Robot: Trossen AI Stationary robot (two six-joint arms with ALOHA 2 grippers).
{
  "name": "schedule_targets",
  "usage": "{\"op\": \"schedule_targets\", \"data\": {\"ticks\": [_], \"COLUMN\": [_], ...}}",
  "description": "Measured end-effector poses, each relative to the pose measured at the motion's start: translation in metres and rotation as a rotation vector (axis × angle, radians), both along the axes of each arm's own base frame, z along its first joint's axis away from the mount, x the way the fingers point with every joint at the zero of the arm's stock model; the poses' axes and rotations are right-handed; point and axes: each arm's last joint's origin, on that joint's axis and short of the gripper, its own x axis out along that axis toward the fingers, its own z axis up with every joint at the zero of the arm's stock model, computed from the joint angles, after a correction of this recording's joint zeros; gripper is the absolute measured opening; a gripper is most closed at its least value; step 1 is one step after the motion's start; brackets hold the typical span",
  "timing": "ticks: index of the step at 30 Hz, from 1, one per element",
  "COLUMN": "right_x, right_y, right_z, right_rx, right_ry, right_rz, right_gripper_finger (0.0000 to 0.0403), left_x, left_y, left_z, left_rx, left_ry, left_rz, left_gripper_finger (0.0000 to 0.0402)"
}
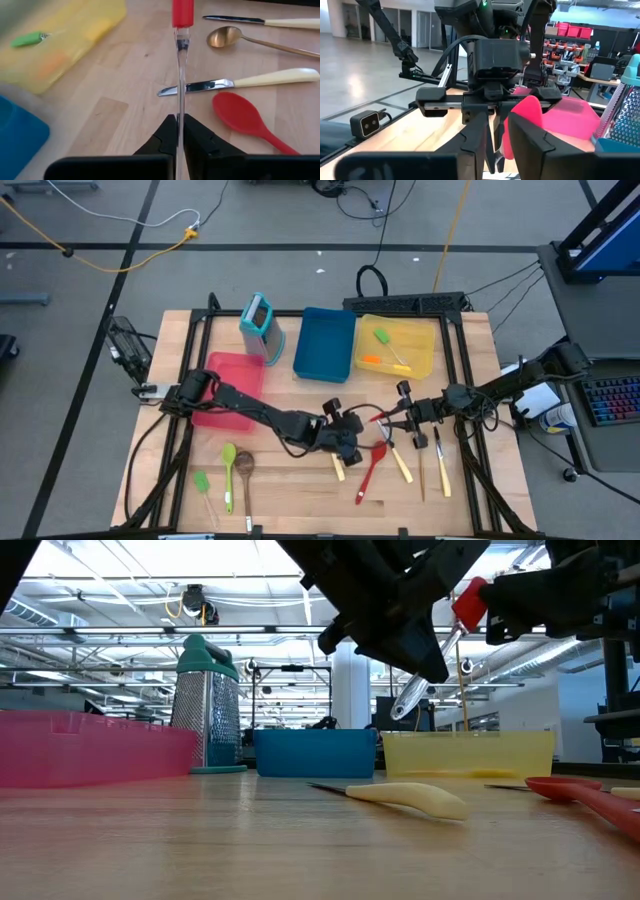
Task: Pick & Place Kitchen Items
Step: Put the red spatula into the yellow bin
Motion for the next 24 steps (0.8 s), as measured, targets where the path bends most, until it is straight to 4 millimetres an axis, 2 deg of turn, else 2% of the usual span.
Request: {"op": "schedule_targets", "data": {"ticks": [8, 12, 16, 24], "right_x": [0.0000, 0.0000, 0.0000, 0.0001], "right_y": [0.0000, 0.0000, 0.0001, 0.0001], "right_z": [0.0000, -0.0001, -0.0001, -0.0011], "right_rx": [0.008, 0.010, 0.009, 0.006], "right_ry": [0.003, 0.004, 0.004, 0.013], "right_rz": [0.001, 0.002, 0.003, 0.002], "right_gripper_finger": [0.0024, 0.0015, 0.0028, 0.0083], "left_x": [-0.0015, -0.0033, -0.0050, -0.0076], "left_y": [-0.0053, -0.0089, -0.0091, -0.0087], "left_z": [-0.0001, -0.0007, -0.0023, -0.0050], "left_rx": [0.006, 0.017, 0.019, 0.031], "left_ry": [0.003, 0.011, 0.031, 0.068], "left_rz": [-0.016, -0.020, -0.017, -0.018], "left_gripper_finger": [0.0016, 0.0013, 0.0010, 0.0016]}}
